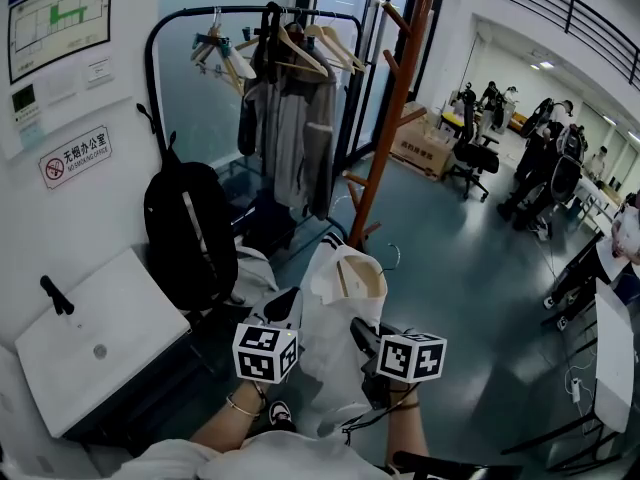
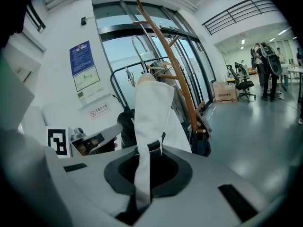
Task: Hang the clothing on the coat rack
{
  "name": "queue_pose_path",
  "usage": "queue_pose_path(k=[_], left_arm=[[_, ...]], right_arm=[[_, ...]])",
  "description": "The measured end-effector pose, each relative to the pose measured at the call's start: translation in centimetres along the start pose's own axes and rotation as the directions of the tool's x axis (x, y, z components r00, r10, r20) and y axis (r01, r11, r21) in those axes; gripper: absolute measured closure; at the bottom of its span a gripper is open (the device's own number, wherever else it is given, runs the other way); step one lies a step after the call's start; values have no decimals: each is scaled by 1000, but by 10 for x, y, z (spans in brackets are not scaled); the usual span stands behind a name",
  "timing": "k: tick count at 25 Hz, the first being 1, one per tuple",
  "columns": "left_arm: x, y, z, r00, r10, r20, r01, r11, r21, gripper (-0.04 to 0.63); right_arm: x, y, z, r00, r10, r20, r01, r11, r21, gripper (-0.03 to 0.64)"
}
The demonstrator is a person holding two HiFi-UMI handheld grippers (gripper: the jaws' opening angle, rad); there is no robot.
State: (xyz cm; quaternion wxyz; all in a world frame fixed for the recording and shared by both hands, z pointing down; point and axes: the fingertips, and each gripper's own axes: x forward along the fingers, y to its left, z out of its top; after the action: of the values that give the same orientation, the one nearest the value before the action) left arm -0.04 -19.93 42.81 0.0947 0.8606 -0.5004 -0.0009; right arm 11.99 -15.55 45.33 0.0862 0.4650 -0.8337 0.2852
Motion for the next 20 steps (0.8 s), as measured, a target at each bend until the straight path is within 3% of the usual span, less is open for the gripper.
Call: queue_pose_path(k=[20], left_arm=[[79, 64, 14, 998, 58, 4, -58, 997, -47, 588]], right_arm=[[70, -36, 47, 998, 9, -58, -10, 1000, -22, 588]])
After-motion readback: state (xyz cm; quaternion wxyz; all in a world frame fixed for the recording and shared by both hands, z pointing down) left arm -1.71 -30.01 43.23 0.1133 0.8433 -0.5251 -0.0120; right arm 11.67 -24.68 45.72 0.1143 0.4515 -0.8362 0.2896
